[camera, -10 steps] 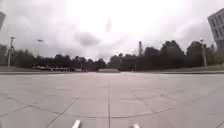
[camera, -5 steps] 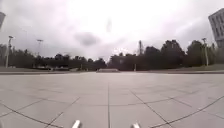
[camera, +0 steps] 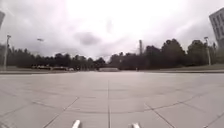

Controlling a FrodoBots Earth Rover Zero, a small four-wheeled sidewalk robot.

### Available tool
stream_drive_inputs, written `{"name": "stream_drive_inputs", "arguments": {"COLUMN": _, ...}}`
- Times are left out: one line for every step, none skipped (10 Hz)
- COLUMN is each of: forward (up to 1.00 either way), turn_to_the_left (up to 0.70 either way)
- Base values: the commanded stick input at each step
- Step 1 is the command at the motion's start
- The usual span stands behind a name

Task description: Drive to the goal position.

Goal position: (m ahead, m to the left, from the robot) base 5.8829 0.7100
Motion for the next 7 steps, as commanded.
{"name": "stream_drive_inputs", "arguments": {"forward": 0.7, "turn_to_the_left": -0.16}}
{"name": "stream_drive_inputs", "arguments": {"forward": 0.7, "turn_to_the_left": 0.0}}
{"name": "stream_drive_inputs", "arguments": {"forward": 0.7, "turn_to_the_left": 0.0}}
{"name": "stream_drive_inputs", "arguments": {"forward": 0.7, "turn_to_the_left": 0.0}}
{"name": "stream_drive_inputs", "arguments": {"forward": 0.7, "turn_to_the_left": 0.0}}
{"name": "stream_drive_inputs", "arguments": {"forward": 0.7, "turn_to_the_left": 0.0}}
{"name": "stream_drive_inputs", "arguments": {"forward": 0.7, "turn_to_the_left": 0.0}}
